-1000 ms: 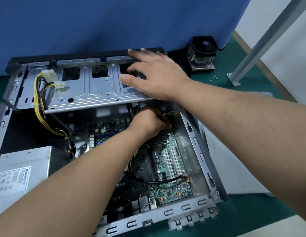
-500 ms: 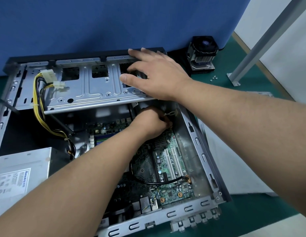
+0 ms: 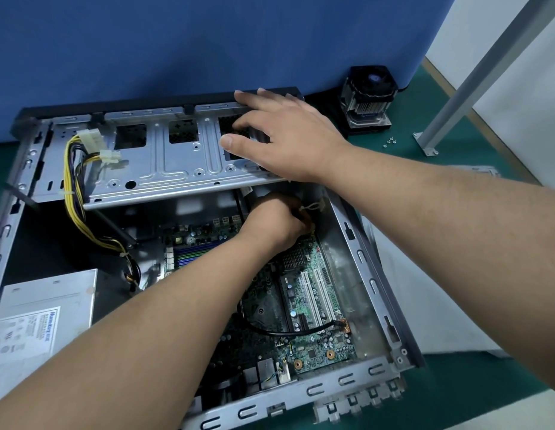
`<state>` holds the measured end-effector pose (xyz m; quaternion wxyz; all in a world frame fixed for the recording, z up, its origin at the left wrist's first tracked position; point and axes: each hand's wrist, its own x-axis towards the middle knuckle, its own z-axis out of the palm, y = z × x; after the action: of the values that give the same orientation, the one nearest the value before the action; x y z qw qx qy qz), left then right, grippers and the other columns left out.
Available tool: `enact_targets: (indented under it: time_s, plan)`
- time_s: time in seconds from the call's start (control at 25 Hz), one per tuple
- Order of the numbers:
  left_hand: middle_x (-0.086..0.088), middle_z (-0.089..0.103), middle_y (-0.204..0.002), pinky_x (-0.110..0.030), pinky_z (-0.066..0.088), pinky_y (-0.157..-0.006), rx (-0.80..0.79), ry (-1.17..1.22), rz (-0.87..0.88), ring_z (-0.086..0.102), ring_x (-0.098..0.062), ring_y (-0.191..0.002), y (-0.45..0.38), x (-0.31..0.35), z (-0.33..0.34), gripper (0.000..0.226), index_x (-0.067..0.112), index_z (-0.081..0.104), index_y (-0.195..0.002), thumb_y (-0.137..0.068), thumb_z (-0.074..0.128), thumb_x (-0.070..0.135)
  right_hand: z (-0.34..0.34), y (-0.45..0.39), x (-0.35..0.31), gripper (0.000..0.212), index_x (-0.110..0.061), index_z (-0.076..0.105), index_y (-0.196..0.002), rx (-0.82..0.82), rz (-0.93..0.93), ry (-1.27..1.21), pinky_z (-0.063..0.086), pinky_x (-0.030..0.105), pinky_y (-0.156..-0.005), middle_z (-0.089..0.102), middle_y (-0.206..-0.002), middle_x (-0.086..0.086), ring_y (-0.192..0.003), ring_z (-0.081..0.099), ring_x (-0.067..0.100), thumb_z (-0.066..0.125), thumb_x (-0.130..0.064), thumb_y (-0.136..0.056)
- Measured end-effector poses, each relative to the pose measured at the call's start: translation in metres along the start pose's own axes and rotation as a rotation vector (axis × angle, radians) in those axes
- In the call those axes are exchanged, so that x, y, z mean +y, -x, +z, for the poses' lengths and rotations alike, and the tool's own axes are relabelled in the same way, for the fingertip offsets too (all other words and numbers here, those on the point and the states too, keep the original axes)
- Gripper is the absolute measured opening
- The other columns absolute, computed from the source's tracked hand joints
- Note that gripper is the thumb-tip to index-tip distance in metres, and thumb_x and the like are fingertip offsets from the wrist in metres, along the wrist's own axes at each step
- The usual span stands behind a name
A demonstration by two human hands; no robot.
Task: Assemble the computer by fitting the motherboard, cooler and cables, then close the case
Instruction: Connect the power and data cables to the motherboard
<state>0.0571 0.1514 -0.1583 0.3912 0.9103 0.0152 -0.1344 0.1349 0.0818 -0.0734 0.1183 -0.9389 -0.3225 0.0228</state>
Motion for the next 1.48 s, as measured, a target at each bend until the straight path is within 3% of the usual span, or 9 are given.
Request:
enact_targets:
  time_s: [0.16,0.28,0.56,0.76,0.92,1.12,1.28,1.36,1.48]
  plan:
    - [-0.010,0.072,-0.089,-0.032,0.048,-0.067,-0.005,-0.021,0.004,0.065,-0.028,-0.085,-0.001,-0.001,0.001,0.012,0.013,0.077,-0.091,-0.086,0.079,0.024,0.002,-0.001,0.000,0.066,-0.042,0.059,-0.135,0.000,-0.001,0.006,0.007,0.042,-0.127,0.024,-0.166,-0.017,-0.155,0.014,0.009,0.028,-0.081,-0.092]
    - [-0.014,0.071,-0.087,-0.035,0.050,-0.067,0.011,-0.053,0.049,0.066,-0.034,-0.085,-0.003,0.000,0.002,0.010,0.010,0.074,-0.086,-0.087,0.075,0.020,0.003,-0.001,-0.001,0.068,-0.042,0.059,-0.135,-0.001,-0.004,0.023,0.007,0.042,-0.126,0.023,-0.166,-0.017,-0.155,0.014,0.009,0.027,-0.082,-0.090]
    - [-0.007,0.067,-0.089,-0.027,0.043,-0.069,-0.045,-0.059,0.026,0.066,-0.031,-0.093,-0.004,0.002,0.001,0.009,0.021,0.068,-0.083,-0.087,0.075,0.019,0.004,-0.001,0.000,0.069,-0.043,0.058,-0.136,0.001,-0.003,0.020,0.007,0.042,-0.127,0.023,-0.166,-0.018,-0.155,0.013,0.009,0.026,-0.082,-0.090]
    - [-0.014,0.070,-0.113,-0.031,0.050,-0.079,-0.051,-0.142,0.053,0.064,-0.034,-0.102,-0.006,0.002,0.003,0.015,0.013,0.071,-0.107,-0.094,0.067,0.019,0.003,-0.001,-0.001,0.066,-0.041,0.057,-0.137,0.002,-0.011,0.034,0.007,0.041,-0.127,0.023,-0.167,-0.017,-0.155,0.014,0.009,0.029,-0.080,-0.092]
    - [-0.014,0.071,-0.114,-0.035,0.053,-0.081,-0.054,-0.144,0.056,0.065,-0.035,-0.102,-0.005,-0.001,0.004,0.021,0.015,0.070,-0.114,-0.095,0.066,0.022,0.003,-0.002,0.000,0.056,-0.039,0.055,-0.141,0.018,-0.012,-0.010,0.008,0.040,-0.127,0.026,-0.165,-0.017,-0.155,0.015,0.008,0.027,-0.067,-0.101]
    - [-0.011,0.071,-0.111,-0.028,0.039,-0.073,-0.055,-0.128,0.043,0.064,-0.031,-0.105,0.009,-0.002,-0.001,0.022,0.015,0.070,-0.111,-0.095,0.069,0.031,0.003,-0.004,0.006,0.043,-0.031,0.052,-0.145,0.031,0.001,-0.086,0.010,0.037,-0.126,0.031,-0.164,-0.016,-0.154,0.018,0.007,0.031,-0.039,-0.109]
    - [-0.006,0.070,-0.122,-0.029,0.044,-0.088,0.013,-0.171,0.152,0.061,-0.026,-0.116,0.043,0.006,-0.034,0.036,0.018,0.067,-0.130,-0.099,0.064,0.034,-0.001,-0.004,0.007,0.041,-0.024,0.053,-0.146,0.032,0.002,-0.119,0.012,0.036,-0.126,0.034,-0.163,-0.011,-0.154,0.021,0.010,0.036,-0.026,-0.109]
    - [-0.001,0.068,-0.119,-0.033,0.047,-0.095,0.071,-0.262,0.286,0.060,-0.023,-0.115,0.071,0.004,-0.061,0.031,0.022,0.068,-0.127,-0.099,0.062,0.030,-0.002,-0.004,0.006,0.040,-0.023,0.054,-0.145,0.023,-0.003,-0.097,0.012,0.036,-0.126,0.034,-0.164,-0.010,-0.154,0.021,0.012,0.037,-0.025,-0.108]
    - [0.002,0.068,-0.111,-0.041,0.052,-0.090,0.263,-0.444,0.462,0.061,-0.025,-0.108,0.118,-0.024,-0.108,0.024,0.021,0.073,-0.116,-0.095,0.062,0.018,-0.004,-0.002,0.004,0.041,-0.024,0.055,-0.145,0.009,-0.010,-0.077,0.011,0.038,-0.127,0.032,-0.164,-0.009,-0.155,0.020,0.013,0.037,-0.027,-0.108]
